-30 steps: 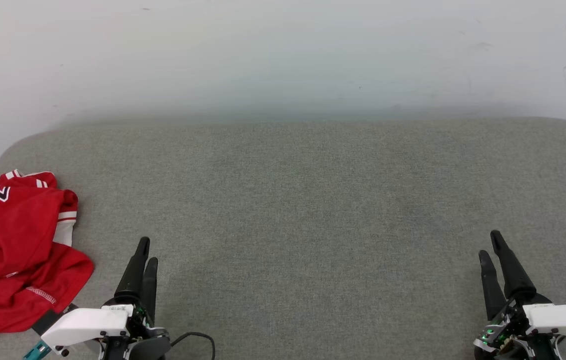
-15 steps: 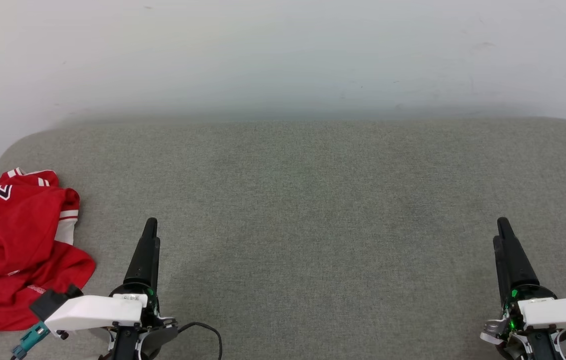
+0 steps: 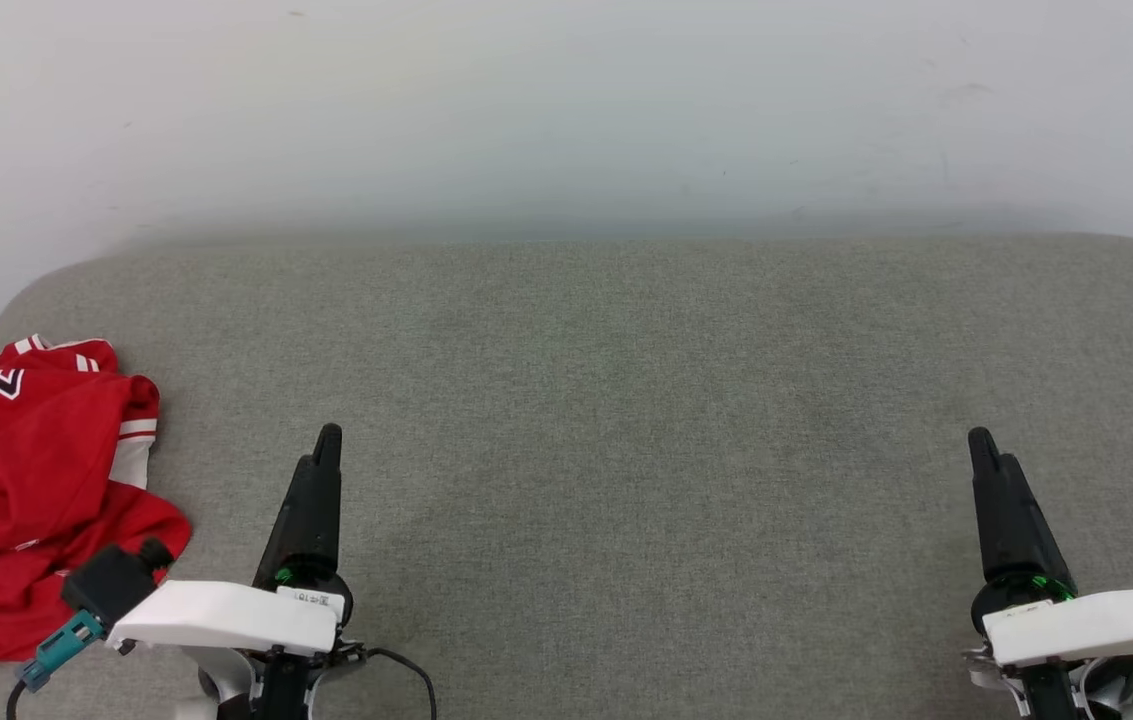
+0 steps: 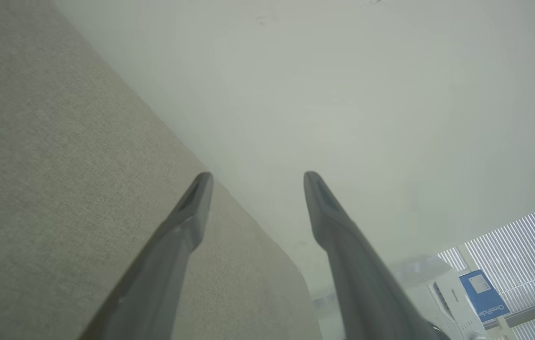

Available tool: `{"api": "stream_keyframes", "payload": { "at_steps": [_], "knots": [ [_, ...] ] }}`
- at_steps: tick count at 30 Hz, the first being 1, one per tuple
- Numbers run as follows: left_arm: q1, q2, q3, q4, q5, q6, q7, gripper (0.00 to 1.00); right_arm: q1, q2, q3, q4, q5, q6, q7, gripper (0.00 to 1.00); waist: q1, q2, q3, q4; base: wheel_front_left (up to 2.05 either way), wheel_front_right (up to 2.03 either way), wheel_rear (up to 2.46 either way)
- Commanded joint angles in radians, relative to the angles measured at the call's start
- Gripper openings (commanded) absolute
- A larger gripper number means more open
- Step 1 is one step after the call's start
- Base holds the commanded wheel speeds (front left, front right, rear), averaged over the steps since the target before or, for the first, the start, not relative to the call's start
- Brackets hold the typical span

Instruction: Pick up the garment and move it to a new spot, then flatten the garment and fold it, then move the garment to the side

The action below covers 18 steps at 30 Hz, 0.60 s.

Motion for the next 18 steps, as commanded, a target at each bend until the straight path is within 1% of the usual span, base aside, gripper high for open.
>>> {"api": "stream_keyframes", "payload": {
  "at_steps": [1,8,9,16,17,18],
  "knots": [
    [-0.001,0.01,-0.006,-0.016,0.068,0.0,-0.012,1.0,-0.002,-0.004,0.005,-0.024,-0.075,0.002,-0.012,1.0,-0.0001,0.0,0.0,0.001,0.0,0.0,0.0],
    [0.005,0.021,-0.021,-0.011,0.271,0.0,-0.035,1.0,0.01,-0.005,-0.009,-0.033,-0.301,0.002,-0.035,1.0,-0.0001,0.0,-0.001,0.004,0.0,0.0,0.0],
    [0.005,0.021,-0.021,-0.011,0.271,0.0,-0.035,1.0,0.01,-0.005,-0.009,-0.033,-0.301,0.002,-0.035,1.0,-0.0001,0.0,-0.001,0.004,0.0,0.0,0.0],
    [0.015,0.027,-0.024,-0.002,0.444,0.0,-0.056,1.0,0.021,-0.005,-0.018,-0.039,-0.446,0.002,-0.056,1.0,-0.0001,0.0,-0.002,0.007,0.0,0.0,0.0],
    [0.015,0.03,-0.028,0.0,0.491,0.002,-0.063,1.0,0.024,-0.005,-0.016,-0.041,-0.479,0.002,-0.056,1.0,-0.0001,0.0,-0.002,0.008,0.0,0.0,0.0],
    [0.016,0.031,-0.03,0.001,0.511,0.005,-0.065,1.0,0.025,-0.005,-0.014,-0.042,-0.492,0.002,-0.052,1.0,-0.0001,0.0,-0.002,0.009,0.0,0.0,0.0]
  ]
}}
